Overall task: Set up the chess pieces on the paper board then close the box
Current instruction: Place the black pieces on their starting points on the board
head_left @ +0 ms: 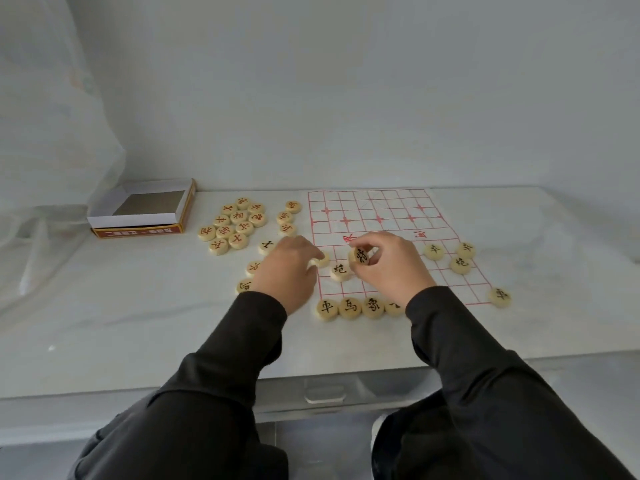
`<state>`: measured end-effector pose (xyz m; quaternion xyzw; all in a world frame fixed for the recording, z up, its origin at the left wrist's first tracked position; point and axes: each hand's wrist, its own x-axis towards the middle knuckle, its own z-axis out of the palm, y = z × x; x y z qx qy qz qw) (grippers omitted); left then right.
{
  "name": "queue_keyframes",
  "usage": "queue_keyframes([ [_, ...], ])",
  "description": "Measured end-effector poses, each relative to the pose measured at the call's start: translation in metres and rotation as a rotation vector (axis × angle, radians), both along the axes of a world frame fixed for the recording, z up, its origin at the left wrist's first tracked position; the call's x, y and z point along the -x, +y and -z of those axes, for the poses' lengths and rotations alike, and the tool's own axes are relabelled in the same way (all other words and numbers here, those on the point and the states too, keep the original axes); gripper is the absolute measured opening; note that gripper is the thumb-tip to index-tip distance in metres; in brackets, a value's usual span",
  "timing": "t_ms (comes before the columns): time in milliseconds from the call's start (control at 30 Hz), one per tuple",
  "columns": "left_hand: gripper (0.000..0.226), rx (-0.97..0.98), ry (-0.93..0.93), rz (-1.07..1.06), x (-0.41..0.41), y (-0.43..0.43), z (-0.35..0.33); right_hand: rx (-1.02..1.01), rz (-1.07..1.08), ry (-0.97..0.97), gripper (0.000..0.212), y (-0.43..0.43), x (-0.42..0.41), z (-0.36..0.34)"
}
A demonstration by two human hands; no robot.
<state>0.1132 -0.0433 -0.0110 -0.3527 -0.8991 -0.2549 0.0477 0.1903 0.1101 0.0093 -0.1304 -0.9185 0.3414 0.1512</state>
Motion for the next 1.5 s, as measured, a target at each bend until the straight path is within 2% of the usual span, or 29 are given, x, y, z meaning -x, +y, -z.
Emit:
queue_keyframes([
  [167, 0.031, 0.048, 0.095, 0.142, -0.020, 0.019, 0.015, -0.017, 0.133, -0.062, 0.025, 0.036, -0.026, -0.010],
  [300, 0.026, -0.016, 0.150, 0.211, -0.020, 0.021, 0.015, -0.065, 0.264, -0.240, 0.020, 0.061, -0.048, -0.013],
  [467, 0.022, -0.053, 0.200, 0.249, -0.022, 0.022, 0.016, -0.124, 0.230, -0.458, 0.024, 0.058, -0.052, -0.008],
  [633, 0.022, -0.068, 0.197, 0.259, -0.022, 0.021, 0.016, -0.130, 0.175, -0.579, 0.034, 0.052, -0.051, -0.002],
  [900, 0.022, -0.056, 0.176, 0.251, -0.022, 0.020, 0.016, -0.194, 0.079, -0.633, 0.037, 0.056, -0.053, -0.004],
  [1200, 0.026, -0.010, 0.157, 0.239, -0.024, 0.021, 0.016, -0.231, 0.050, -0.594, 0.033, 0.054, -0.050, -0.002],
  [1400, 0.027, 0.040, 0.141, 0.232, -0.022, 0.020, 0.014, -0.241, 0.036, -0.598, 0.039, 0.054, -0.051, -0.004],
  [1500, 0.029, 0.108, 0.102, 0.170, -0.013, 0.012, 0.008, -0.245, 0.049, -0.524, 0.039, 0.051, -0.048, -0.008],
])
